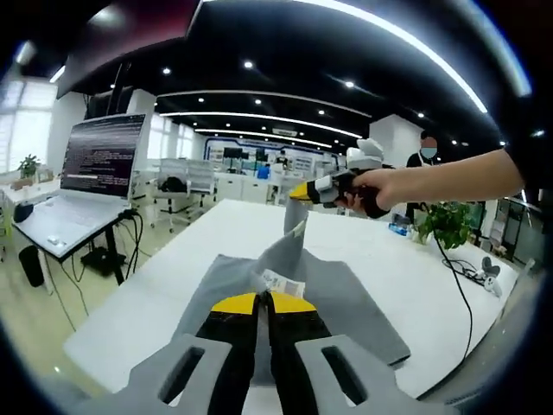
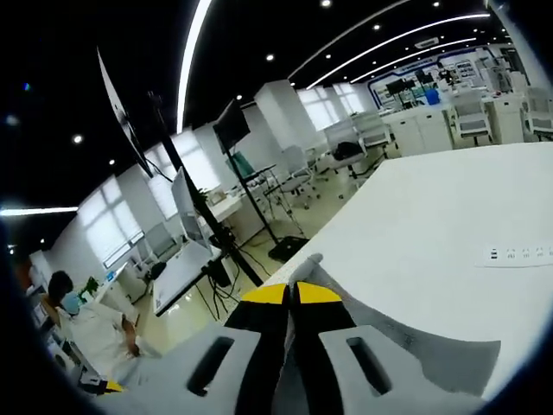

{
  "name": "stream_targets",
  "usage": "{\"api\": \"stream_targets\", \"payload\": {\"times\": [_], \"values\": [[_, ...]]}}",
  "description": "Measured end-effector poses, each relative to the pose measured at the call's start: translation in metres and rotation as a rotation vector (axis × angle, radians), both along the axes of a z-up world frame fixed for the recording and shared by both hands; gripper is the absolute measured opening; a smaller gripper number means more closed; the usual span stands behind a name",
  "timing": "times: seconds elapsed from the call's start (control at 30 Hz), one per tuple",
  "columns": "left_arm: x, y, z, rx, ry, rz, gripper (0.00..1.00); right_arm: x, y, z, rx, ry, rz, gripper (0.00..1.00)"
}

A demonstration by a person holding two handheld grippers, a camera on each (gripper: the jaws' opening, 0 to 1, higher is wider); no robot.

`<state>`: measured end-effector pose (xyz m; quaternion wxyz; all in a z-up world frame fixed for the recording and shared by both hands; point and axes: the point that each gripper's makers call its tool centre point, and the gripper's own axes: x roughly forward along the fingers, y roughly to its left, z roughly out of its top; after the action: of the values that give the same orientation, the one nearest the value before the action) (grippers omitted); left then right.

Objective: Fold the towel on the table until its edges align and the towel forms a compact rectangular stack.

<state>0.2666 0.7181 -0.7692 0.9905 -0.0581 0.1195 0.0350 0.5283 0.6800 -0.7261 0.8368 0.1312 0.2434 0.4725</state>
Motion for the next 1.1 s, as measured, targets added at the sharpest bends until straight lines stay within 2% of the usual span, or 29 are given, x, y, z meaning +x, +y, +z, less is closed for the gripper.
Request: {"api": "stream_targets", "payload": {"times": [0.03, 0.13, 0.2, 0.4, 0.5, 0.57, 0.7, 0.77, 0.87, 0.93, 1.0, 1.1], "values": [[-0.001, 0.004, -0.006, 0.024, 0.015, 0.014, 0.04, 0.000, 0.006, -0.005, -0.004, 0.006, 0.003, 0.00], [-0.004, 0.011, -0.014, 0.023, 0.025, 0.053, 0.04, -0.001, 0.019, -0.017, -0.020, 0.012, 0.013, 0.00], [-0.006, 0.018, -0.022, 0.019, 0.033, 0.078, 0.04, 0.002, 0.023, -0.024, -0.075, -0.053, 0.012, 0.00], [-0.007, 0.031, -0.041, -0.001, 0.056, 0.122, 0.04, 0.005, 0.045, -0.042, -0.094, -0.043, 0.019, 0.00], [-0.009, 0.038, -0.049, -0.032, 0.064, 0.152, 0.04, 0.013, 0.052, -0.054, -0.106, -0.033, 0.014, 0.00], [-0.008, 0.042, -0.056, -0.099, 0.064, 0.176, 0.04, 0.017, 0.055, -0.062, -0.129, -0.037, -0.007, 0.00], [-0.007, 0.050, -0.064, -0.093, 0.077, 0.189, 0.04, 0.022, 0.067, -0.077, -0.133, -0.023, -0.011, 0.00], [-0.006, 0.050, -0.063, -0.091, 0.077, 0.191, 0.04, 0.026, 0.071, -0.080, -0.136, -0.025, -0.014, 0.00], [-0.002, 0.050, -0.047, -0.080, 0.049, 0.177, 0.04, 0.030, 0.073, -0.076, -0.134, -0.053, -0.027, 0.00], [0.001, 0.048, -0.036, -0.064, 0.028, 0.164, 0.04, 0.032, 0.072, -0.070, -0.136, -0.082, -0.024, 0.00], [0.003, 0.046, -0.027, -0.042, 0.015, 0.155, 0.04, 0.034, 0.071, -0.067, -0.134, -0.084, -0.028, 0.00], [0.005, 0.045, -0.012, -0.038, -0.023, 0.153, 0.04, 0.040, 0.068, -0.052, -0.117, -0.111, -0.061, 0.00]]}}
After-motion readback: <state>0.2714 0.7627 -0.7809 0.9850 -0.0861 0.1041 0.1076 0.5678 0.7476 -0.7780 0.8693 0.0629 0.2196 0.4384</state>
